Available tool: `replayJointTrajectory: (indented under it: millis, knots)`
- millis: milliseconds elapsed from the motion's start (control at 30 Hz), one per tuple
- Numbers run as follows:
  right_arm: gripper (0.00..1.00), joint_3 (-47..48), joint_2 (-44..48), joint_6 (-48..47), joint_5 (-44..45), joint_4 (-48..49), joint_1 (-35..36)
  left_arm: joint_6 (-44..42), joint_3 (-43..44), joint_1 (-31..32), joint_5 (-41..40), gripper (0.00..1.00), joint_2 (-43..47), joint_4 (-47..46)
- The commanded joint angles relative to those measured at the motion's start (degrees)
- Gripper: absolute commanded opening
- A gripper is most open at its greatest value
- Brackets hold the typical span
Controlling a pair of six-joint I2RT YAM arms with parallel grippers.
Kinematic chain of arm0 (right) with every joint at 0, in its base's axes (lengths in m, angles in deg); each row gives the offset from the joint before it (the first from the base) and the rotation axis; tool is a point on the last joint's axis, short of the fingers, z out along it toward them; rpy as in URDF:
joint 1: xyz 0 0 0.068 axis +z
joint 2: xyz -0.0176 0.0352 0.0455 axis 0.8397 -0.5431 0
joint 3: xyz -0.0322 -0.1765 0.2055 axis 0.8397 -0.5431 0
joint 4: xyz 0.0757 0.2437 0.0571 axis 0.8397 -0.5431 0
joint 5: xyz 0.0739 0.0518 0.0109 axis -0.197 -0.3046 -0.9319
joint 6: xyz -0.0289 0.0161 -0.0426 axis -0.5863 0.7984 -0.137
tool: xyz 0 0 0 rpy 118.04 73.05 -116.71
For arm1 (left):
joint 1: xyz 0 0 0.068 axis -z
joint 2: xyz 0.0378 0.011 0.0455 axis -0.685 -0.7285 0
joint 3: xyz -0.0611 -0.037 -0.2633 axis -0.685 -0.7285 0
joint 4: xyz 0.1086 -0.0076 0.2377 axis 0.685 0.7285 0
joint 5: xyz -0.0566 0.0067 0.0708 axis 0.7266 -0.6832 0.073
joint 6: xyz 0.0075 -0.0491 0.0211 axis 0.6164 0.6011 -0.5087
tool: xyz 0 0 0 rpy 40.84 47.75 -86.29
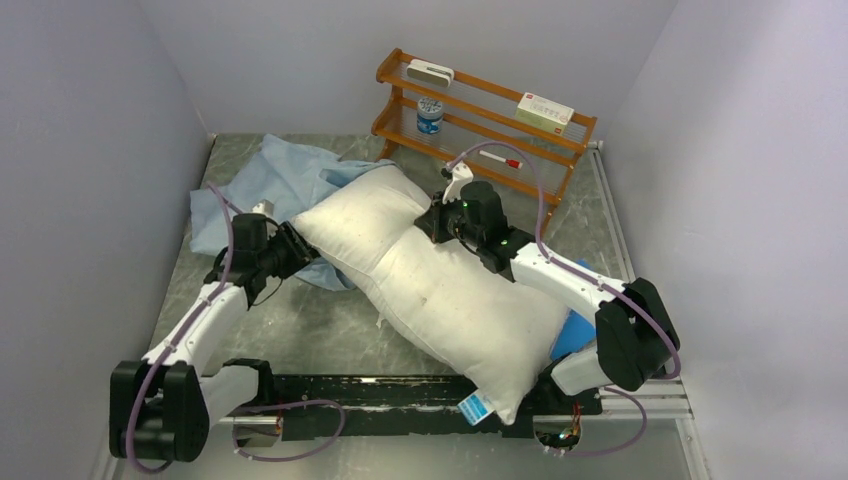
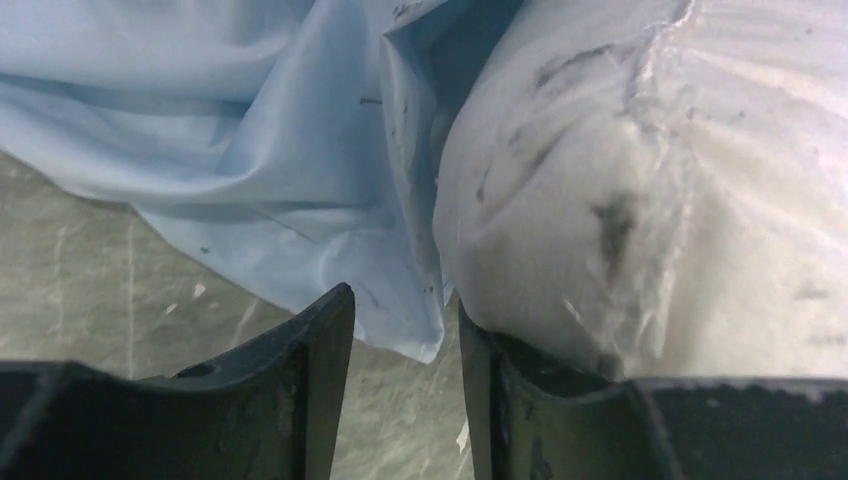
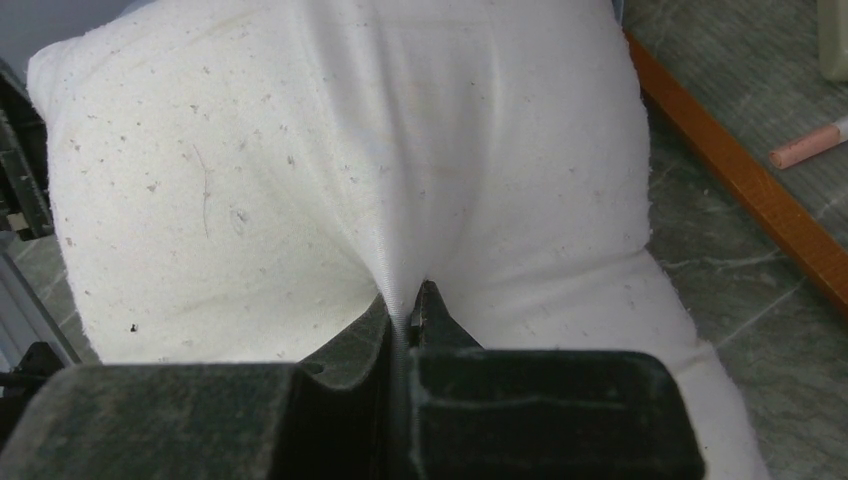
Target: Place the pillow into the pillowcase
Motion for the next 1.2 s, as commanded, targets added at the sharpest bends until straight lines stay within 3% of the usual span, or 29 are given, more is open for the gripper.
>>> replayJointTrajectory:
  millis: [0,367,433,533,567,700,933,1167]
  knots:
    - [0.0,0.1,0.7,-0.3,2.5,-1.0,-1.3,1.1,-0.7,2.5,-0.7,0.5,-3.9,-10.1]
    - [0.0,0.5,0.5,0.0,2.1,-1.1,-1.3,3.1,0.4,9.0,-8.2,0.49,-14.0,-18.1]
    - [0.0,0.6,0.5,-0.1,2.1,-1.3,-1.3,2.3,0.9,9.9,-11.0,0.41,-14.7,-16.5]
    - [0.0,0.6,0.7,-0.5,2.2,-1.4,-1.3,-0.6,4.2,9.9,-17.5,0.07,-14.0,-8.9]
    - [0.0,0.6,0.7,-0.8,2.6,-1.6,-1.3,-1.6,5.3,9.9,-19.7,0.05,-13.1,-6.0]
    - [0.0,-0.1,0.1,-1.9,3.6,-2.1,-1.2,-5.7,8.8,9.9,-25.0,0.05,-6.9,2.6]
    - [0.0,1.6,-2.9,-3.9,6.9,-3.0,-0.5,-8.8,11.4,9.9,-25.7,0.05,0.4,13.8]
    - [0.0,6.5,-6.5,-10.2,13.7,-8.9,8.2,-13.5,14.3,10.0,-21.4,0.05,4.3,14.8]
